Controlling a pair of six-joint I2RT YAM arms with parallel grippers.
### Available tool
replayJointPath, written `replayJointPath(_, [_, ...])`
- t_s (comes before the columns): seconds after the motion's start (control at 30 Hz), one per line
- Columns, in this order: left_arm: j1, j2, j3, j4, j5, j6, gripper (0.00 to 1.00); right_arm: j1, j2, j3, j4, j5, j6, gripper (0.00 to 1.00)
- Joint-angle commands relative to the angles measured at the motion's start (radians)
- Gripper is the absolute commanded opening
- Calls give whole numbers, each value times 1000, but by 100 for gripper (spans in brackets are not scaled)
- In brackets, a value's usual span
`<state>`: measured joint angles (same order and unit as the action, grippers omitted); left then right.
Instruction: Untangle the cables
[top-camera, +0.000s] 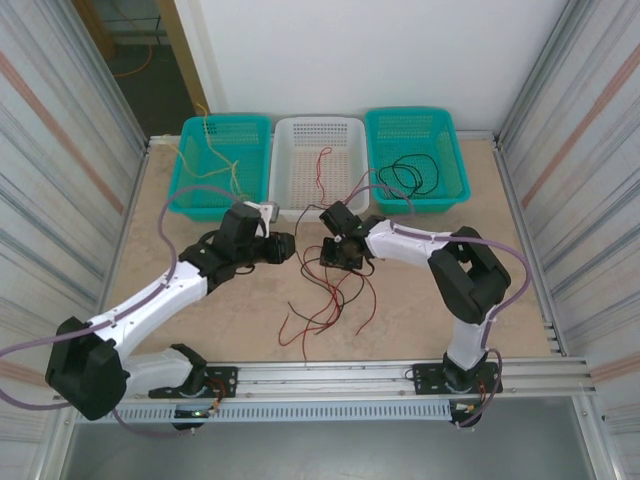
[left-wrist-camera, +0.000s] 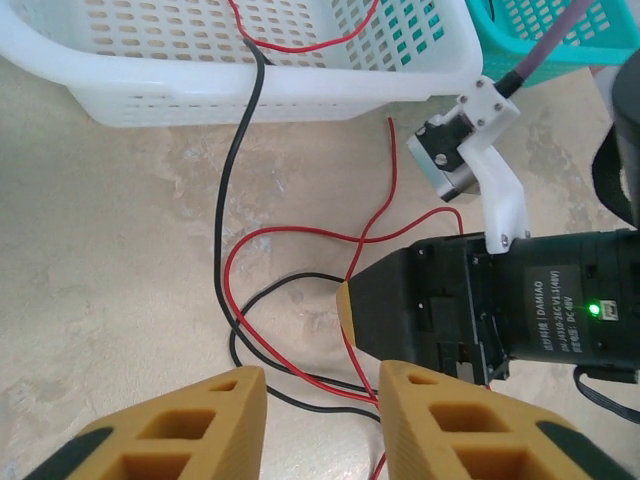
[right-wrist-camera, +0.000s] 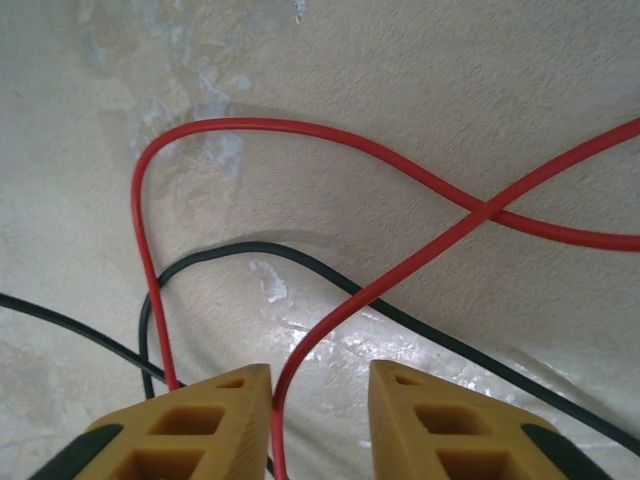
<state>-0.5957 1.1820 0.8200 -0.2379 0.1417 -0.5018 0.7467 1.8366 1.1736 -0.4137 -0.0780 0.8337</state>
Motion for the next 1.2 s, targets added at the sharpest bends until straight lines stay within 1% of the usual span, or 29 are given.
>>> replayJointPath(0.0, [-1,-13,28,-1,18,-5,33,4,26,26,-1,-10,9,26])
replayJointPath(0.13, [-1,-56,6,-11,21,-9,33,4,41,41,6,-25,-9,26])
replayJointPath(0.23, [-1,-93,-12,-12,14,-9,35,5,50,52,8,-44,-16,35])
replayJointPath(0.27, [-1,-100,-16,-15,6,-9,36,6,52,54,10,-50,-16,36])
replayJointPath(0.3, [-1,-104,-18,-20,-1,-7,36,8,53,54,14,-56,-16,35])
replayJointPath(0.33, [-1,-105,-19,-25,-4,-6,36,12,54,54,16,-61,-16,32])
replayJointPath(0.4, [0,-109,-21,-31,-3,-7,35,22,59,55,16,-64,-19,23])
replayJointPath(0.5, [-1,-117,-24,-25,0,-9,35,45,65,61,15,-61,-32,14])
replayJointPath(0.63, [-1,-127,-16,-28,2,-6,35,80,37,64,18,-34,-64,1])
replayJointPath(0.77, [-1,-146,-16,-20,-1,-5,35,131,-8,61,81,-48,-130,0])
replayJointPath(0.97, [-1,-170,-17,-25,-9,-15,35,177,53,102,141,-182,-205,0])
replayJointPath(1.07, [0,-190,-19,-35,-20,-16,35,210,65,132,116,-176,-292,0])
replayJointPath(1.17, [1,-206,-19,-45,-35,-10,35,223,57,130,123,-202,-351,0])
